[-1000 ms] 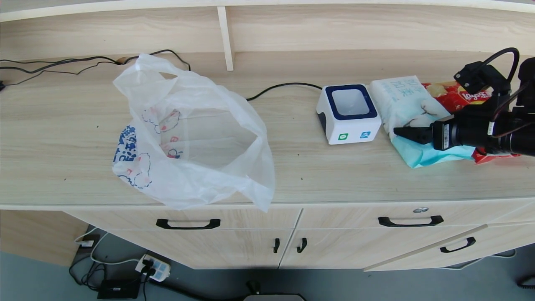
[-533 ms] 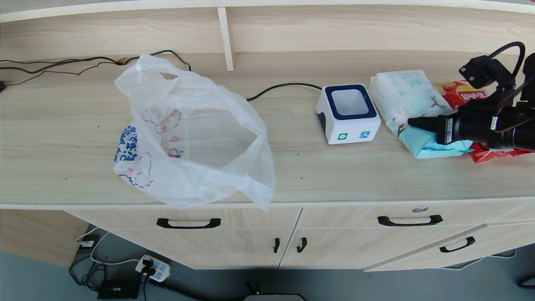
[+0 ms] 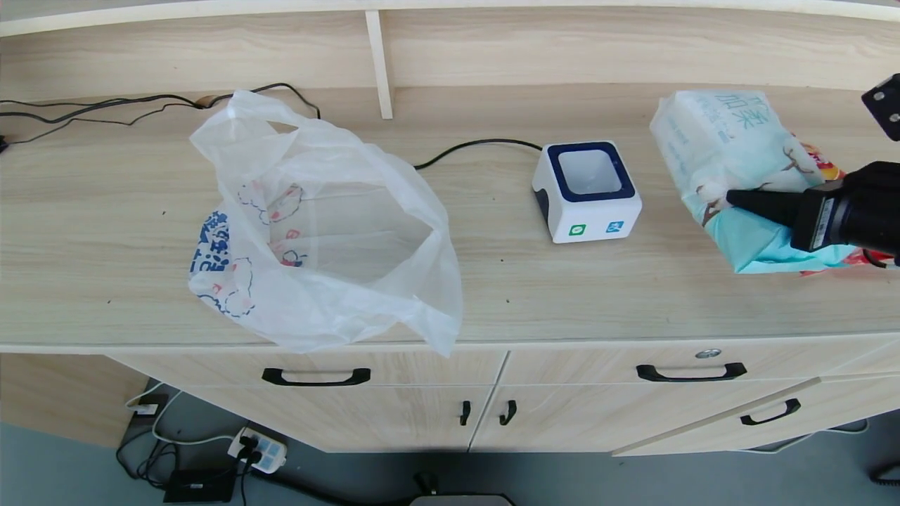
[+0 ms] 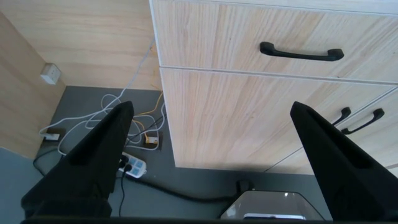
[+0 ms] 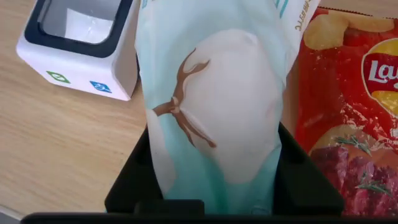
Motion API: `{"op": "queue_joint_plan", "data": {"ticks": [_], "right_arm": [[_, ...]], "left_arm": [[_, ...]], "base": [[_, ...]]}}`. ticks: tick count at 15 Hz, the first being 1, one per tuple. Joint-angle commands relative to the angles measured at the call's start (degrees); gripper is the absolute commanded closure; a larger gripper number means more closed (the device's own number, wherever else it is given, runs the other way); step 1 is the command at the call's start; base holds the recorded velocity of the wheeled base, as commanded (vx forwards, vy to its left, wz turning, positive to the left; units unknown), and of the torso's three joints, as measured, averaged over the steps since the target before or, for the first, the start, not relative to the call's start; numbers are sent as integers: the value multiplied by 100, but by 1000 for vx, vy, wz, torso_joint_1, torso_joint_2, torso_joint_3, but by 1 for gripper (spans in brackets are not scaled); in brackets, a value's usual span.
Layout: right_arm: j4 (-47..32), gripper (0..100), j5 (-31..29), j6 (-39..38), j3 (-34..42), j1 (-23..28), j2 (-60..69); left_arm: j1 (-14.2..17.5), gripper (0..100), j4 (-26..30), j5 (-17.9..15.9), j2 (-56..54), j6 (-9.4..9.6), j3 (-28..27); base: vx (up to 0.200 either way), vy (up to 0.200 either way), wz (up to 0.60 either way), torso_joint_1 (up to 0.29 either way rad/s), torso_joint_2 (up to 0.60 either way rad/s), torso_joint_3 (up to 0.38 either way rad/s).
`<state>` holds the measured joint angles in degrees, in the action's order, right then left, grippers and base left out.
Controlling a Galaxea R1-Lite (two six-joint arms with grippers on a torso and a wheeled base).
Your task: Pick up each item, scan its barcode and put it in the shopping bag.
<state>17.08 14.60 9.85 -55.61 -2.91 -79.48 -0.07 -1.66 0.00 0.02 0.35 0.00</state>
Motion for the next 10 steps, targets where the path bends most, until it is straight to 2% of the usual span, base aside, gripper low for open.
{"op": "queue_joint_plan", "data": {"ticks": [1,3,6,7,8,10], "right_arm": [[67,100,-10,-396,727,-438,1225],[94,100,-388,-458,1132,-834,1673],[85,100,-397,-783,1000,-1387,1831],[76,100,-397,-1363,938,-1677,1857],[67,100,-379,-2259,947,-2038,1919],[173,100,-353,-4395,903,-2829,1805]], "left_arm": [[-1,0,-1,0,6,0,0],[-1,0,8,0,6,17,0],[-1,0,8,0,6,17,0],[-1,0,8,0,6,9,0],[-1,0,8,0,6,17,0],[-1,0,8,0,6,17,0]], "base": [[0,0,0,0,0,0],[0,0,0,0,0,0],[0,0,0,0,0,0],[0,0,0,0,0,0],[0,0,0,0,0,0],[0,0,0,0,0,0]]}}
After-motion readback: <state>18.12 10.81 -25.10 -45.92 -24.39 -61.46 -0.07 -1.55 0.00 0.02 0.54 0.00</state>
